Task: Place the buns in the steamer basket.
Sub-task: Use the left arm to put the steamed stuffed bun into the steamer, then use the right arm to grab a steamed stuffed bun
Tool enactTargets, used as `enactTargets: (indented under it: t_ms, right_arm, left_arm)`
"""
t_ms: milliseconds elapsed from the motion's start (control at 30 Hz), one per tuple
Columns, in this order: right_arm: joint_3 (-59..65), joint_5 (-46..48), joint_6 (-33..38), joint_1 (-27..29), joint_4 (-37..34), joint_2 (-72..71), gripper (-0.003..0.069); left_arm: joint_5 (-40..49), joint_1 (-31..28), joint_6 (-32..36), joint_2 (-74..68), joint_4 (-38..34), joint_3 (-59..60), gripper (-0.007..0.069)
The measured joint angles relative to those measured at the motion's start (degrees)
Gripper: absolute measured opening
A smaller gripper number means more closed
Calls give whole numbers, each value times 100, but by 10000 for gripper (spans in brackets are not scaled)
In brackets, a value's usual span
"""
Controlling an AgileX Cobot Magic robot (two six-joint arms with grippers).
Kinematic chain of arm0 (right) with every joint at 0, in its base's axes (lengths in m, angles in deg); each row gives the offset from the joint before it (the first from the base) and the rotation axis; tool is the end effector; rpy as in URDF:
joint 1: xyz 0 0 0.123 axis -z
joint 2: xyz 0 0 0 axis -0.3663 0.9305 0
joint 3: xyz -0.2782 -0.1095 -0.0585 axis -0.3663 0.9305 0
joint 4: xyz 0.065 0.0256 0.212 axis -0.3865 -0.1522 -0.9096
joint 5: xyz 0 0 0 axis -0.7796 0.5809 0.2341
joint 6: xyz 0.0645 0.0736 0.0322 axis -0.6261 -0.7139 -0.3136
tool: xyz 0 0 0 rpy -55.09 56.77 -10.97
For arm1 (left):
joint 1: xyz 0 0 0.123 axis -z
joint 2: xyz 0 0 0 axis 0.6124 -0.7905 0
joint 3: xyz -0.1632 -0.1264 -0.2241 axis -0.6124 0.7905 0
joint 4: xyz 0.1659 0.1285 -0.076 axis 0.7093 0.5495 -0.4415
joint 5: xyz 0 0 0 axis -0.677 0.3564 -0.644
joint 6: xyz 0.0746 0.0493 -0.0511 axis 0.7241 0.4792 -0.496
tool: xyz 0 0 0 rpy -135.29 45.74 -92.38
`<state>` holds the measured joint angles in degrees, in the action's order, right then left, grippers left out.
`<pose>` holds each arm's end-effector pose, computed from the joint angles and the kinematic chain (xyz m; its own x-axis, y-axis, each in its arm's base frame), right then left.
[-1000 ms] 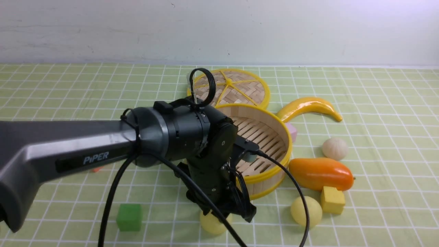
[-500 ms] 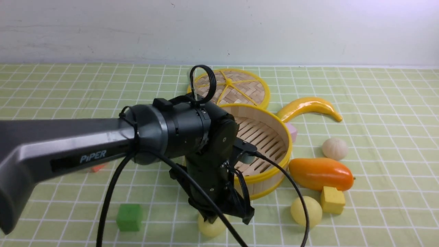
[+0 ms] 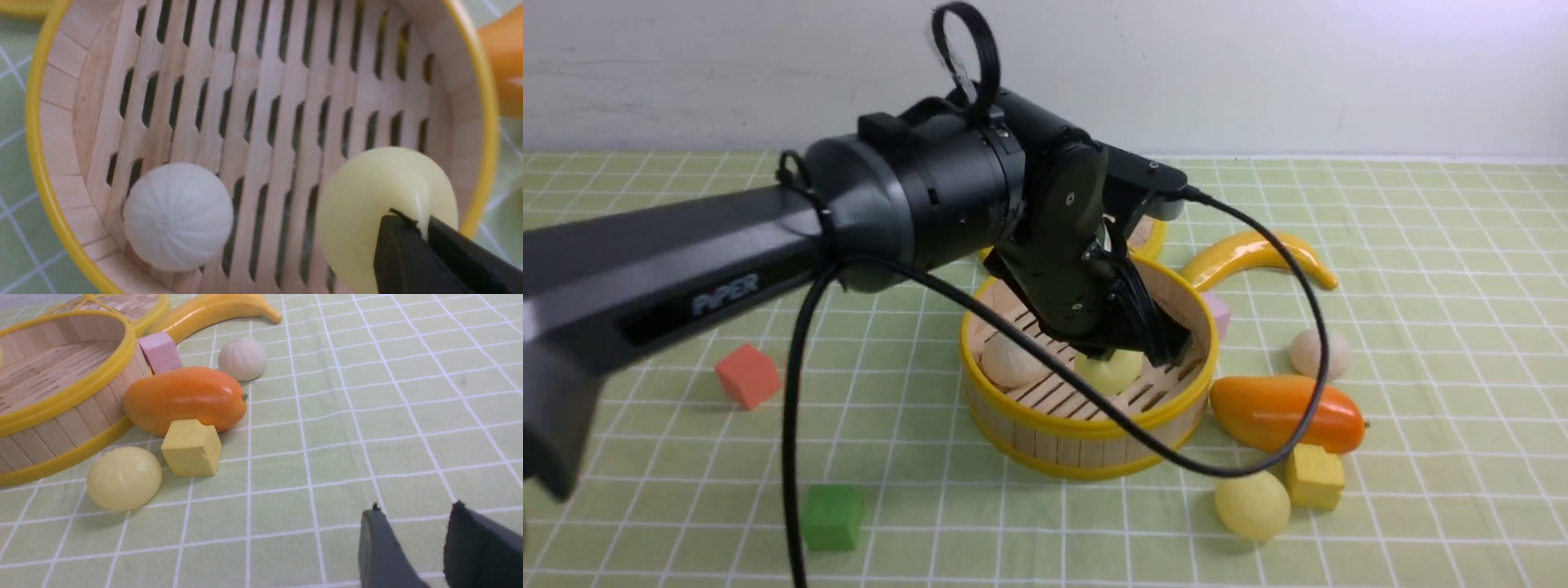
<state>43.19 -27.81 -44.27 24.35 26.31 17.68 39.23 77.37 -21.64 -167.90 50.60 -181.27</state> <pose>0.0147 0.0049 0.1685 -0.3035 0.1739 -0.9368 0.0476 0.9847 0.1674 0.3369 -0.2710 0.2736 -0.6963 0.4672 -0.5450 0.5557 0.8314 0.0028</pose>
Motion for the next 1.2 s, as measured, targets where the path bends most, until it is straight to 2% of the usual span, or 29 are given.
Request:
enactTargets:
  t_ms: [100,200,333,433,533,600,667,800,833,967,1000,1133,1200]
  right_arm:
    - [0,0,0,0,0,0,241]
    - [0,0,0,0,0,0,241]
    - [0,0,0,0,0,0,241]
    - [0,0,0,0,0,0,241]
    - [0,0,0,0,0,0,241]
    - [0,0,0,0,0,0,241]
    - [0,0,0,0,0,0,241]
    - [0,0,0,0,0,0,241]
    - [0,0,0,0,0,0,241]
    - [0,0,0,0,0,0,241]
    - [0,0,0,0,0,0,241]
    - [0,0,0,0,0,0,241]
    - [0,0,0,0,0,0,241]
  left_arm:
    - [-20,-114,38,-368,12,-114,0]
    - [-28,-237,61,-662,19,-201,66]
    - [-28,-290,-44,-679,0,-250,239]
    - [120,-280,-263,-616,0,-310,409]
    - [491,-253,-308,-348,-7,-373,518]
    - [759,-213,-338,26,-2,-408,556]
    - [939,-187,-376,306,-2,-407,554]
    - [1254,-146,-593,1327,-30,-326,406]
    - [1238,-146,-658,1819,-29,-155,290]
    - [782,-146,-689,3221,-79,943,0]
    - [782,-146,-689,3221,-86,1015,0]
    - [-138,-146,-694,4548,-231,2611,-13]
    - [-1178,-146,-694,5472,-416,3897,-13]
